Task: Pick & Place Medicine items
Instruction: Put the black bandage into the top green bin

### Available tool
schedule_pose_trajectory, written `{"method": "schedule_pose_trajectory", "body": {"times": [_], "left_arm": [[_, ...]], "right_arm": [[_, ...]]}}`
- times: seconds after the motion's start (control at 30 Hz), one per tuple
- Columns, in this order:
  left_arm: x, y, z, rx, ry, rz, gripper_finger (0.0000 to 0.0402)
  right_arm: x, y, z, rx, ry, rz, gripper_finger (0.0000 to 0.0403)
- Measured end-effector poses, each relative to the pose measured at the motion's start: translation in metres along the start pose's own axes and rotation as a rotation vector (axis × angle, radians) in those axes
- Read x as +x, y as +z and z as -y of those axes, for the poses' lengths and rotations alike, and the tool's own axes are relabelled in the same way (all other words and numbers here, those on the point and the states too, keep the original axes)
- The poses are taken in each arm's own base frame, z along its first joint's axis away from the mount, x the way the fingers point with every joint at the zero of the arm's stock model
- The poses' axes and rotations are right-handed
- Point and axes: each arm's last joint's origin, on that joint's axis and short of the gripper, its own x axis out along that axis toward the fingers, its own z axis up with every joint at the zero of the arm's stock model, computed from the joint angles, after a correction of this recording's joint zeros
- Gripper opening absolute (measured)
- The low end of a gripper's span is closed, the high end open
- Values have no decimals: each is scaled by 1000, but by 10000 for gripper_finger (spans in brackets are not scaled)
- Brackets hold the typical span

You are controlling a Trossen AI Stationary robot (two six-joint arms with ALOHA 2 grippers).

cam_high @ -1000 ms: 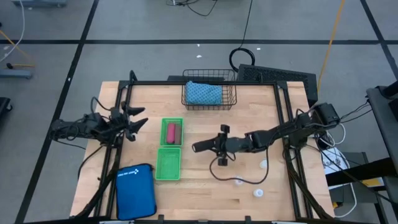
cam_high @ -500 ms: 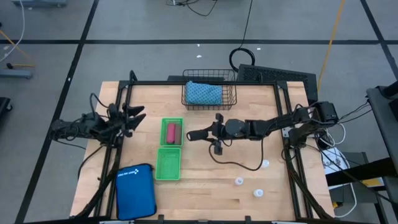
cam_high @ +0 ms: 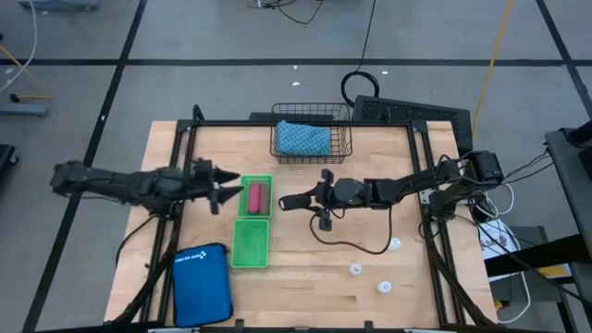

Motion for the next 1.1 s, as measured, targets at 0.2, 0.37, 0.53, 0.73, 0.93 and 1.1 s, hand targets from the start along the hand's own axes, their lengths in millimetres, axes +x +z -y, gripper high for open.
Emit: {"method": "schedule_pose_trajectory", "body": {"times": [0.2, 0.37, 0.53, 0.73, 0.93, 1.1], "left_arm": [[46, 31, 32, 25, 74, -284, 269], [90, 60, 61, 29, -14, -451, 269], [135, 83, 79, 40, -88, -474, 269], [179, 74, 77, 8, -57, -627, 269], [210, 52, 70, -95, -151, -755, 269], [220, 44, 60, -148, -102, -787, 269]], "right_arm": [[0, -6, 1, -44, -58, -67, 159], [-1, -8, -3, -99, -48, -86, 159], [-3, -8, -16, -243, -44, -84, 159], [-7, -6, -32, -453, -173, -83, 159], [-10, -6, -36, -601, -324, -125, 159], [-12, -3, -40, -685, -375, -125, 159]]}}
